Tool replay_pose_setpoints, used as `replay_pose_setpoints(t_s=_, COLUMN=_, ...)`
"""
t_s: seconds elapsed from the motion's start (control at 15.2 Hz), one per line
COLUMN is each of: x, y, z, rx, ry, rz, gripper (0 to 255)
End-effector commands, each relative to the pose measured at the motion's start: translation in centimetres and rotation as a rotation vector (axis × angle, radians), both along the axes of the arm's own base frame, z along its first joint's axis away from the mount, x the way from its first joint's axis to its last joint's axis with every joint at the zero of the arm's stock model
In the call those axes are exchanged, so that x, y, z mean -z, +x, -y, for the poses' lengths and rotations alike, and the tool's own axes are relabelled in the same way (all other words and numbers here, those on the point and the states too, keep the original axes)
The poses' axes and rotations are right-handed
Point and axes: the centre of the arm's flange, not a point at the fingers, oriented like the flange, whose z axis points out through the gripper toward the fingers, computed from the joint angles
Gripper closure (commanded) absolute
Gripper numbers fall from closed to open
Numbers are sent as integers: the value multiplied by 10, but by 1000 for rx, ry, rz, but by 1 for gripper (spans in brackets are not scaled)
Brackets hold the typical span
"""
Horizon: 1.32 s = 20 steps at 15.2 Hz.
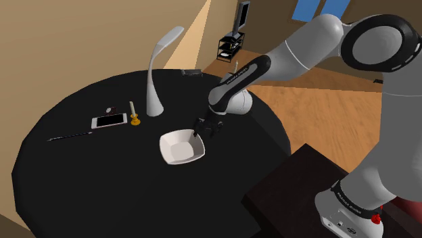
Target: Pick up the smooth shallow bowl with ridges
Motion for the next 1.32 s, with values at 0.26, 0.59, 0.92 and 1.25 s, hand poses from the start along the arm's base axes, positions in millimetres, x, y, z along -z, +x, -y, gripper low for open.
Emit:
replay_pose_setpoints(t_s=0.26, x=35, y=2, z=-2, rx=3, ry=3, rz=1, gripper=0)
replay_pose_setpoints(t_s=0.59, x=43, y=2, z=-2, rx=3, ry=3, rz=1, gripper=255)
replay_pose_setpoints(t_s=0.92, x=43, y=2, z=-2, rx=3, ry=3, rz=1, gripper=255)
replay_pose_setpoints(t_s=1.25, x=32, y=2, z=-2, rx=3, ry=3, rz=1, gripper=255)
